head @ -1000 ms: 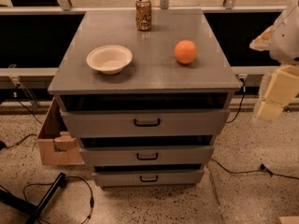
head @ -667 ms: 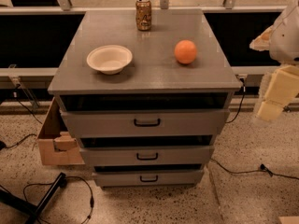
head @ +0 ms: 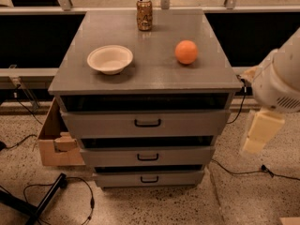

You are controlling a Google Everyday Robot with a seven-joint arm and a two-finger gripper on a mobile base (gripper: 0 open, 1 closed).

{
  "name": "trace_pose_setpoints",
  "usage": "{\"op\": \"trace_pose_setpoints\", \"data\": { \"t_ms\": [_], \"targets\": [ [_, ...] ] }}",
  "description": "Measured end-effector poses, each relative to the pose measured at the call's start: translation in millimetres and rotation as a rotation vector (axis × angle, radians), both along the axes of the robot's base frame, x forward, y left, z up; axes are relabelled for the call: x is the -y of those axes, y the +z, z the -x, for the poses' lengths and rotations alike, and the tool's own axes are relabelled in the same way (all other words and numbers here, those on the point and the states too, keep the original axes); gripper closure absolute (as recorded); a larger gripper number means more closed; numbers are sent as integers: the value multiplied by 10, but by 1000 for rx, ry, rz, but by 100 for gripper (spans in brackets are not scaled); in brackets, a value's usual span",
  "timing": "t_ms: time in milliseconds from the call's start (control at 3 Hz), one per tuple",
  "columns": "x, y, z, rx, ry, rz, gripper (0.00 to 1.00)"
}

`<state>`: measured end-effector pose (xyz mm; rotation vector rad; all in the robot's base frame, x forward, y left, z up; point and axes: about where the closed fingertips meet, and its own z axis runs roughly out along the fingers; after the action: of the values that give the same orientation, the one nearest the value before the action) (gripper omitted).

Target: Open middle drawer

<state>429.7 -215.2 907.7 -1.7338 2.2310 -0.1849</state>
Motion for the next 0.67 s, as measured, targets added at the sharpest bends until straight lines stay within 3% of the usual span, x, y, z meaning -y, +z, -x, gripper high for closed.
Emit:
{"op": "trace_pose_setpoints", "data": {
  "t_ms": [333,667],
  "targets": [
    [-5,-393,91,67,34,103,0],
    [-53,-992,94,101,63,187,0]
  ]
}}
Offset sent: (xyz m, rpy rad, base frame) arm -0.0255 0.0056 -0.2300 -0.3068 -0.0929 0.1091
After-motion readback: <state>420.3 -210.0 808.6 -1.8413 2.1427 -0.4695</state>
